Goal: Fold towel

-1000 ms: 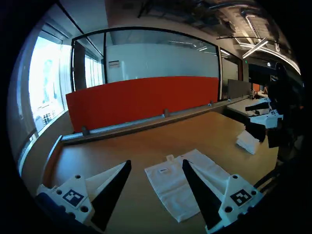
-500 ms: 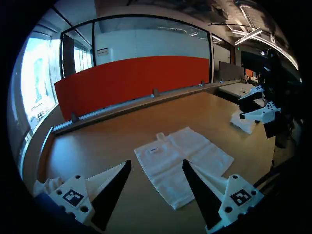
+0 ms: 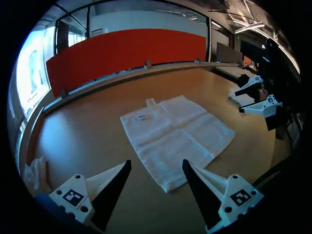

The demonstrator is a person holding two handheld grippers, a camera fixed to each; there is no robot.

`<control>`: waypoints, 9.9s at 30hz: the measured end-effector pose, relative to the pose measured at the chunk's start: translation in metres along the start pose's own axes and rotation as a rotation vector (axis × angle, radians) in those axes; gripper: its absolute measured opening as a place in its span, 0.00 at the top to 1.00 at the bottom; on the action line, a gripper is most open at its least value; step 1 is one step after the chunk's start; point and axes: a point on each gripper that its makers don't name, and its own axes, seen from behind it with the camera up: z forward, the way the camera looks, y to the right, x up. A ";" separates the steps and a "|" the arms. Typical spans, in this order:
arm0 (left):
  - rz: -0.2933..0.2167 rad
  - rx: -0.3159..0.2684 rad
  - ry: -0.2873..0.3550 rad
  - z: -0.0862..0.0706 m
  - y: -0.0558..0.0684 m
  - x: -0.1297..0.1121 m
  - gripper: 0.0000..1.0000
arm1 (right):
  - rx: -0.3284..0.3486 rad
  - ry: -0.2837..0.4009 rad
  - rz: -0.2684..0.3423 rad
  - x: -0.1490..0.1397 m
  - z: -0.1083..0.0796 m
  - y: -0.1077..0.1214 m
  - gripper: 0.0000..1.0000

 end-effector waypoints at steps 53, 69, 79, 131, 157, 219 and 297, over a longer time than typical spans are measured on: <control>-0.069 0.049 -0.213 0.038 0.012 -0.078 0.69 | 0.133 -0.178 0.048 -0.088 0.022 -0.045 0.81; -0.116 0.038 -0.217 0.036 0.015 -0.077 0.88 | 0.132 -0.169 0.057 -0.084 0.021 -0.044 0.84; -0.155 0.038 -0.199 0.027 0.016 -0.064 0.88 | 0.134 -0.142 0.043 -0.067 0.017 -0.042 0.84; -0.251 -0.015 -0.120 -0.058 0.033 0.015 0.88 | 0.131 -0.073 0.024 0.025 -0.061 -0.033 0.85; -0.233 -0.003 -0.120 0.041 -0.017 0.033 0.88 | 0.108 -0.159 0.080 0.015 0.033 0.015 0.85; -0.267 0.122 -0.181 0.067 -0.043 -0.010 0.07 | 0.055 -0.209 0.137 -0.032 0.052 0.027 0.22; -0.381 0.231 -0.173 -0.026 -0.036 -0.049 0.07 | 0.271 -0.072 -0.279 0.088 0.038 0.004 0.96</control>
